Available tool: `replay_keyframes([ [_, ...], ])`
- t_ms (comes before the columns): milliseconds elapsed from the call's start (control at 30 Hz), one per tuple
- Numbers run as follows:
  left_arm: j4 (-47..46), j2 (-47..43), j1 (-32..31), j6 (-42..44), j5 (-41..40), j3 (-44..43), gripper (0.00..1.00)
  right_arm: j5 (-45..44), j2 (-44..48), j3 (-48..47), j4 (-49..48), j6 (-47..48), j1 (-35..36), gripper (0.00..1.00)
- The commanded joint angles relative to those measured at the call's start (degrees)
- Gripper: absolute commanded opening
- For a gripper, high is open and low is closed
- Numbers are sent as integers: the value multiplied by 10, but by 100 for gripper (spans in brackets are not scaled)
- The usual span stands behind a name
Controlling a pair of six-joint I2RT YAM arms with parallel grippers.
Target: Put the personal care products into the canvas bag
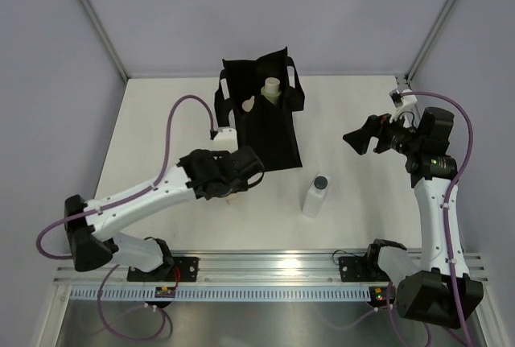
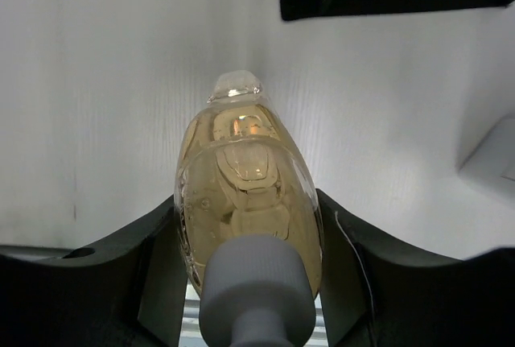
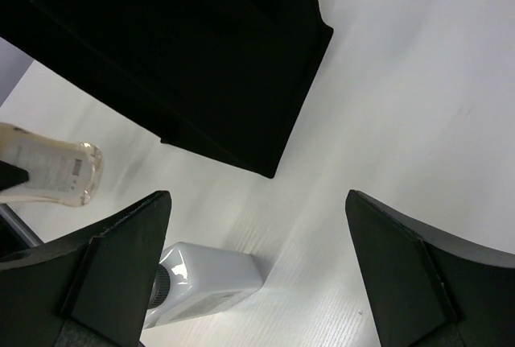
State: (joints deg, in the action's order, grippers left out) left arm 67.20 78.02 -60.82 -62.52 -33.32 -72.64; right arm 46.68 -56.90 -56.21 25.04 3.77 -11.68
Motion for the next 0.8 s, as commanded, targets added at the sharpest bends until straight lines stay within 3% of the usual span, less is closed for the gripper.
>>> replay_keyframes([
  [0, -58, -83, -3, 179, -119, -112, 0, 18, 9, 0, -23, -7, -6, 99],
  [200, -98, -48, -2, 342, -155, -317, 0, 16, 5, 2, -25, -5, -11, 99],
  [300, -223, -29, 20, 438, -106, -354, 0, 15, 2, 3, -25, -4, -11, 100],
  [433, -298, 44, 135, 452, 2, -465, 0, 14, -1, 5, -26, -3, -14, 99],
  [633, -328, 160, 213, 435, 143, -586, 0, 11, 0, 6, -27, -2, -21, 100],
  [767, -360, 174, 231, 439, 223, -545, 0, 12, 0, 6, -26, -1, -24, 99],
])
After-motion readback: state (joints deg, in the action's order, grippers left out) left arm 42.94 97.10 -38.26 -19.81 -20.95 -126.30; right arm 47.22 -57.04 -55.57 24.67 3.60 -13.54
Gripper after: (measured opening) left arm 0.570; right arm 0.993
